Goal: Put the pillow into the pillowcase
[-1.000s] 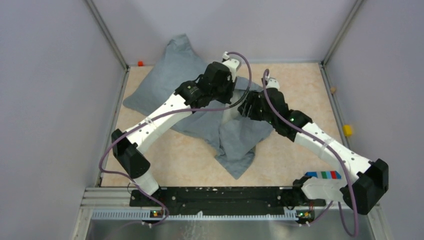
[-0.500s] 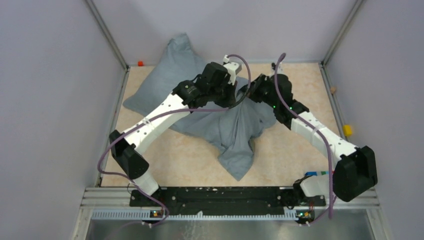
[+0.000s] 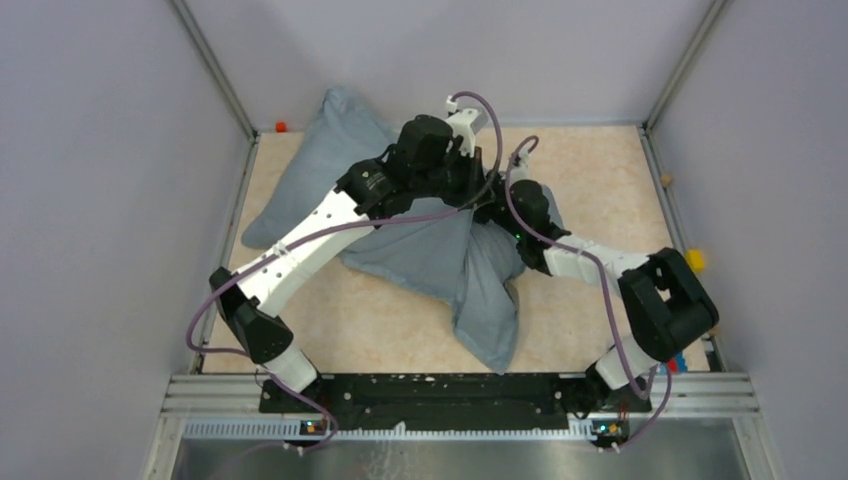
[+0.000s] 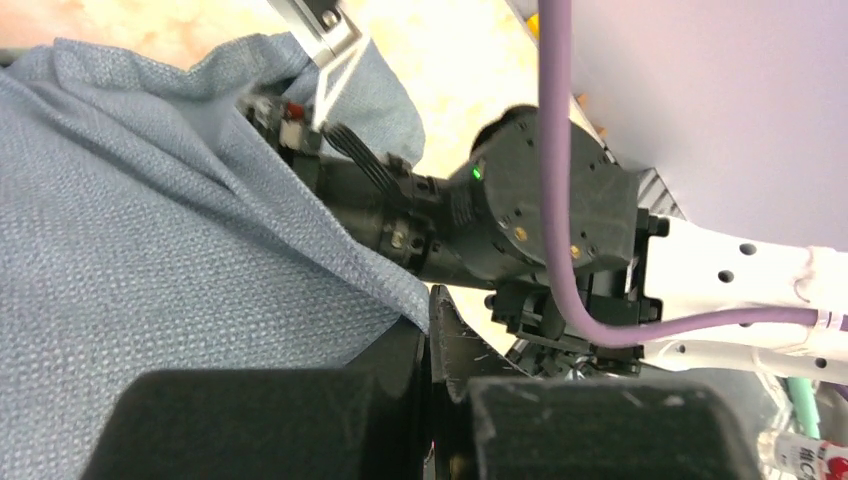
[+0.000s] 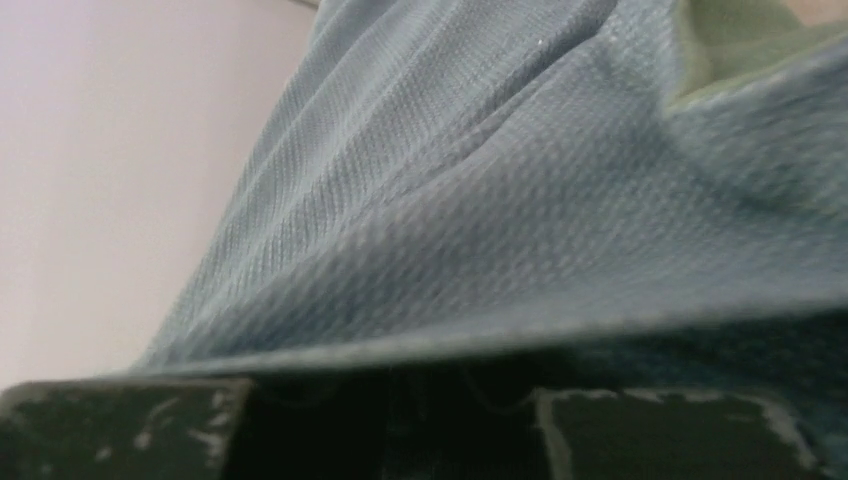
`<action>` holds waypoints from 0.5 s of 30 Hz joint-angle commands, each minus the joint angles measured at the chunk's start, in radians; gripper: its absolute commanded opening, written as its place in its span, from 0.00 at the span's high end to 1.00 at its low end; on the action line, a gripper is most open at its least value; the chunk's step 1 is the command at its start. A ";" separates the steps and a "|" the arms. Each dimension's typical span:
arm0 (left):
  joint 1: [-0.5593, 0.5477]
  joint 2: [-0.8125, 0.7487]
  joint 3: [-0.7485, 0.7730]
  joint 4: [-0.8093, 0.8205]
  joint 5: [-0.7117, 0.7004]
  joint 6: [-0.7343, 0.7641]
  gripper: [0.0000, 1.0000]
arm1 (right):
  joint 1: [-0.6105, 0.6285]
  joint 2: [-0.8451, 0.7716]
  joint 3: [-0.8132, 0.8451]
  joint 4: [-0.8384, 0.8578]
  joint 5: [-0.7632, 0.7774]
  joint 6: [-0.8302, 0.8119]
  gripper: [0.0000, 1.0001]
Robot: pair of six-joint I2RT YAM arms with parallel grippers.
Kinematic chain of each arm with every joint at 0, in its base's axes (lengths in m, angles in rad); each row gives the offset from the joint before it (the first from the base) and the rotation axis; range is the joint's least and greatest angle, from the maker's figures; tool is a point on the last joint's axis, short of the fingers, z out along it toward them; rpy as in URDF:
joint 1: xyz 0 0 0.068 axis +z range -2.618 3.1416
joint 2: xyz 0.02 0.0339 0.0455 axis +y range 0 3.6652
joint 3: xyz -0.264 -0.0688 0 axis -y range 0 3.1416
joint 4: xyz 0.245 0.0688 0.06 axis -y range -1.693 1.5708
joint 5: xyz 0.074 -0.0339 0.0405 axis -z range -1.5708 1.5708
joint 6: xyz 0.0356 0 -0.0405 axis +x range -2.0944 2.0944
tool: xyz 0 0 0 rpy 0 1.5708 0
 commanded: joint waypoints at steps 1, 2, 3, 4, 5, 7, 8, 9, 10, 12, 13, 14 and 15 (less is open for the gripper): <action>-0.029 0.011 -0.028 0.202 0.154 -0.064 1.00 | 0.033 -0.153 -0.147 0.059 0.029 -0.037 0.69; -0.026 0.020 -0.040 0.213 0.153 -0.066 0.99 | 0.032 -0.206 -0.178 0.029 0.042 -0.060 0.62; -0.019 0.024 -0.054 0.228 0.156 -0.070 0.98 | 0.033 -0.259 -0.207 -0.006 0.056 -0.077 0.57; -0.014 0.027 -0.070 0.246 0.162 -0.077 0.98 | 0.032 -0.324 -0.233 -0.038 0.068 -0.099 0.53; -0.007 0.029 -0.096 0.267 0.169 -0.084 0.97 | 0.032 -0.365 -0.259 -0.065 0.076 -0.122 0.49; 0.002 0.033 -0.132 0.308 0.186 -0.099 0.96 | 0.032 -0.451 -0.293 -0.142 0.092 -0.173 0.46; 0.003 0.039 -0.145 0.322 0.195 -0.105 0.96 | 0.032 -0.482 -0.303 -0.182 0.097 -0.195 0.46; 0.004 0.043 -0.158 0.332 0.201 -0.109 0.96 | 0.032 -0.510 -0.311 -0.215 0.100 -0.218 0.46; 0.004 0.046 -0.172 0.344 0.210 -0.115 0.96 | 0.032 -0.536 -0.321 -0.250 0.097 -0.234 0.46; 0.004 0.048 -0.207 0.364 0.216 -0.121 0.95 | 0.032 -0.595 -0.341 -0.361 0.120 -0.251 0.46; 0.005 0.047 -0.227 0.373 0.216 -0.122 0.94 | 0.032 -0.627 -0.350 -0.438 0.159 -0.246 0.46; 0.006 0.047 -0.244 0.379 0.217 -0.123 0.94 | 0.032 -0.673 -0.352 -0.510 0.209 -0.243 0.46; 0.009 0.049 -0.259 0.387 0.221 -0.124 0.94 | 0.032 -0.709 -0.356 -0.579 0.237 -0.242 0.46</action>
